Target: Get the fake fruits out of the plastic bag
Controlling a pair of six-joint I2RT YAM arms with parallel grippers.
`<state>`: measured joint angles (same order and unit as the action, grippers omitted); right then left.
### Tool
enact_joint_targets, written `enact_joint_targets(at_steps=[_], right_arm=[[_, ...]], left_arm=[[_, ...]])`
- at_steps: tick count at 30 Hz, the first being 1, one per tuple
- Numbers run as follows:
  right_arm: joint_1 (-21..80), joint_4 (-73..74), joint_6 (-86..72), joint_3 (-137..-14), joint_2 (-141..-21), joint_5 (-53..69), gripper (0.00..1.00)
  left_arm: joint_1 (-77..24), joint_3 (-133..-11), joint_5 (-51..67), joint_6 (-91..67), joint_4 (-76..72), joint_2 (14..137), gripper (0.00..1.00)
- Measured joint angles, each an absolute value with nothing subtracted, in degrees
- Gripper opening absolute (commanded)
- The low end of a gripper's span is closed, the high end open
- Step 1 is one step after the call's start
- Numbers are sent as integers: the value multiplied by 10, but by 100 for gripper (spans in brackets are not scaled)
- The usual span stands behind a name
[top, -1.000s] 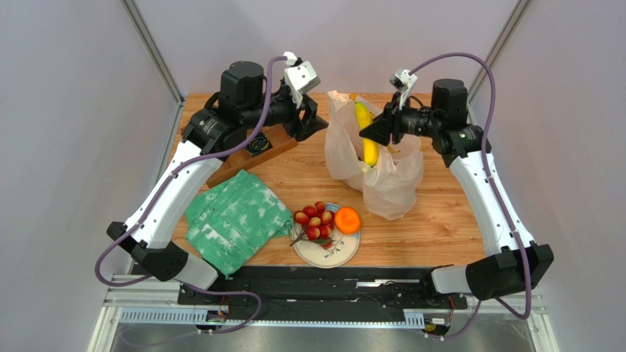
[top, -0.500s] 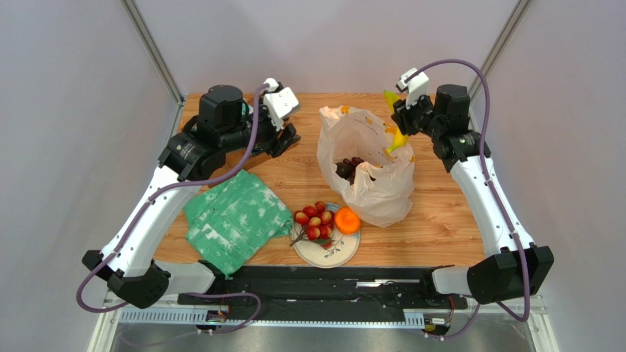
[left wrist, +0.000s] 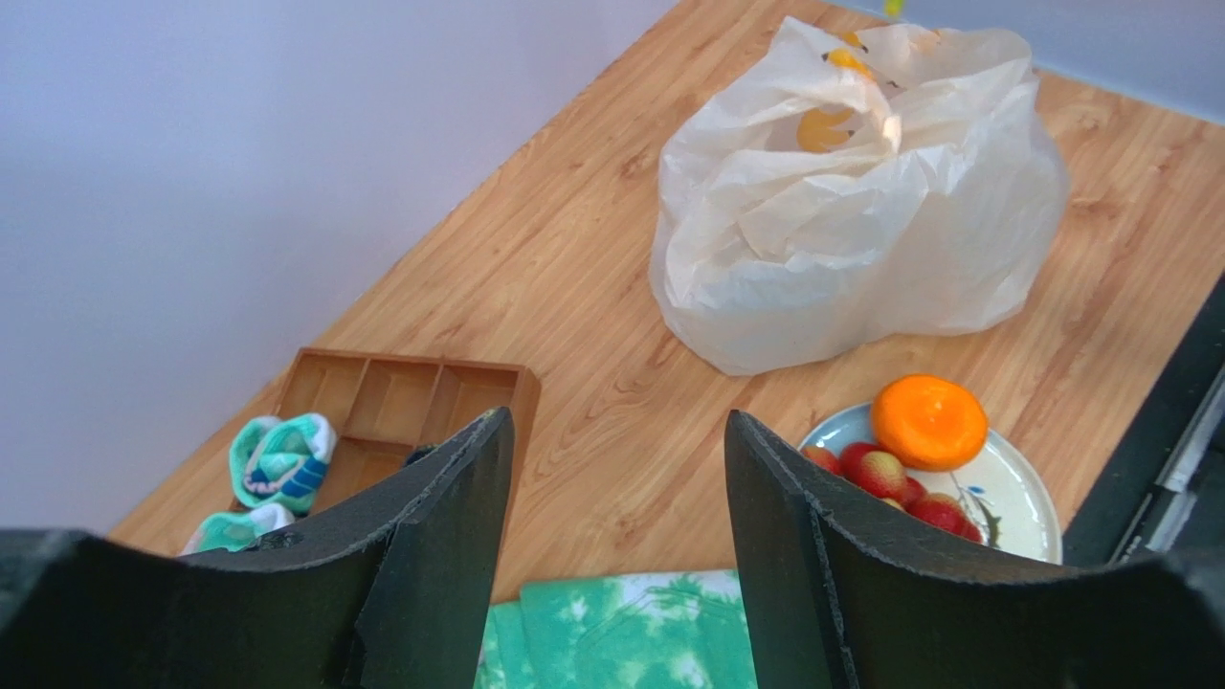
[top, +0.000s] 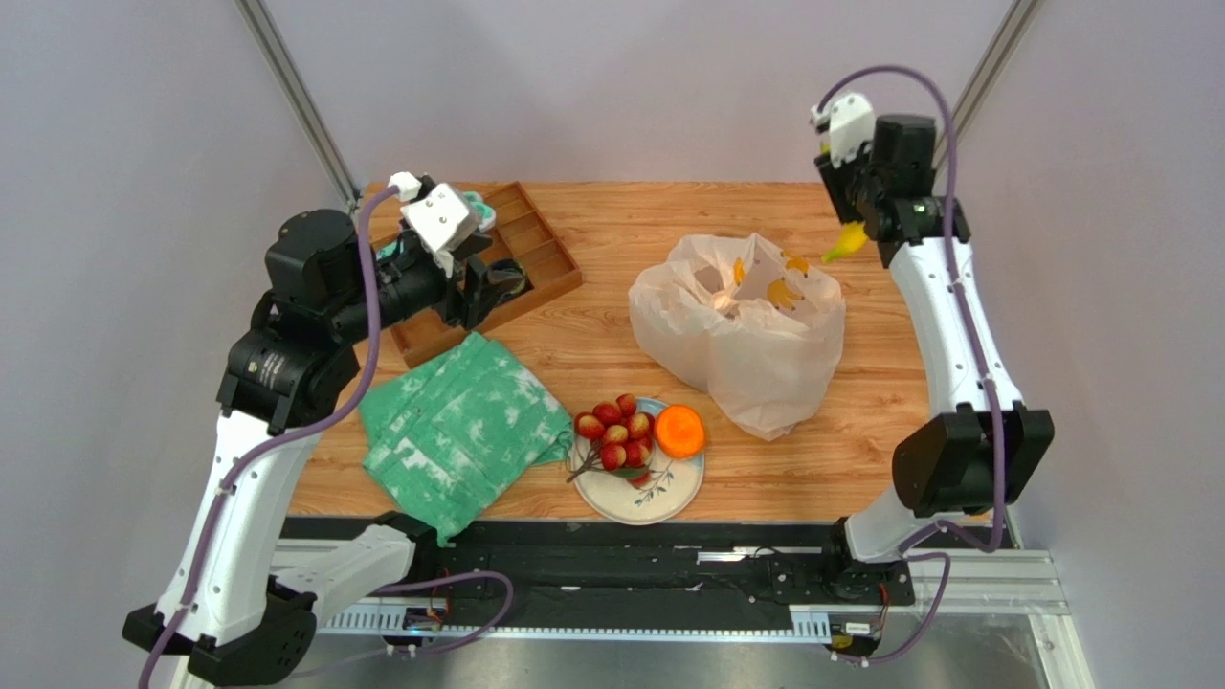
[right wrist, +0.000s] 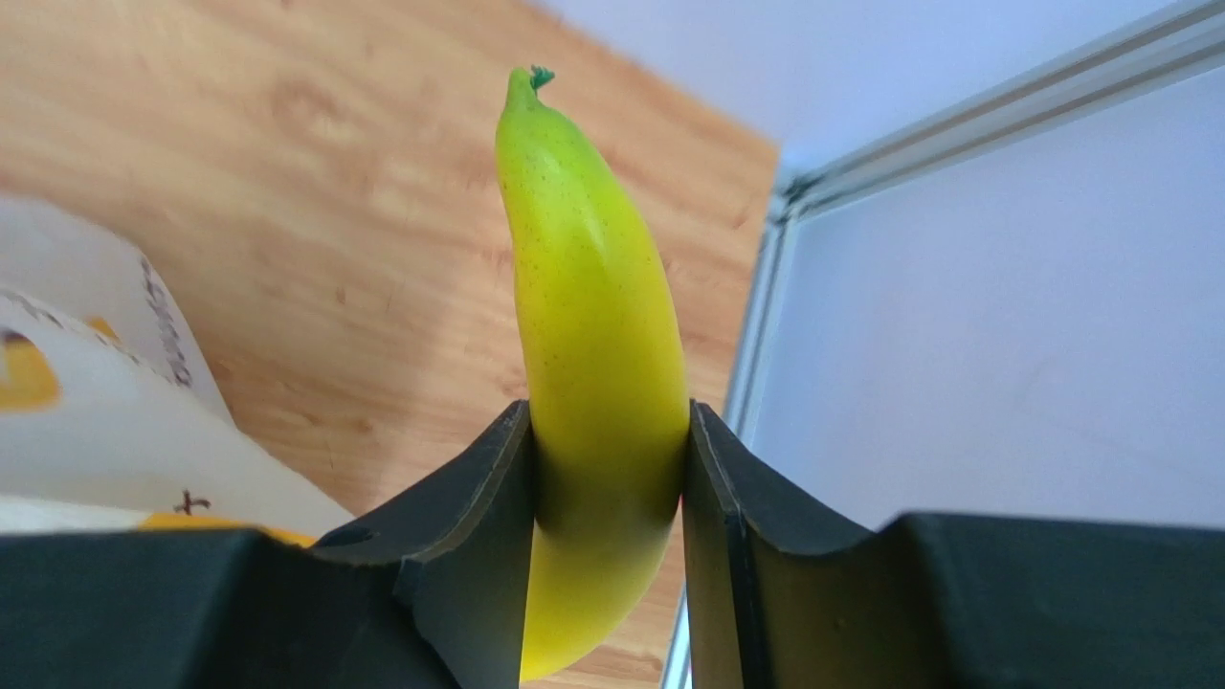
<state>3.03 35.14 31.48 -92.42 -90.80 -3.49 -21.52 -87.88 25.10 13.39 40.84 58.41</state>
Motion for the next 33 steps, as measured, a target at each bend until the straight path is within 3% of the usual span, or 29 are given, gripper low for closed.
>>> enact_joint_targets(at_steps=[3, 6, 11, 15, 27, 31, 33], right_arm=[[40, 372, 299, -1022, -884, -12, 25], [105, 399, 279, -1028, -793, 17, 25], [284, 476, 251, -939, -615, 133, 20], [318, 556, 265, -849, -535, 157, 20], [506, 669, 357, -681, -623, 226, 27], [500, 672, 342, -696, -655, 262, 34], [492, 672, 323, -729, -686, 303, 36]], left_arm=[[-201, -872, 271, 117, 409, 567, 65], [-189, -868, 282, 103, 409, 559, 65], [-183, -858, 294, 89, 407, 551, 65], [-159, -832, 311, 66, 402, 541, 64], [-95, -787, 357, 39, 406, 547, 64], [-91, -745, 432, 17, 405, 545, 81], [-110, -724, 461, 19, 413, 545, 81]])
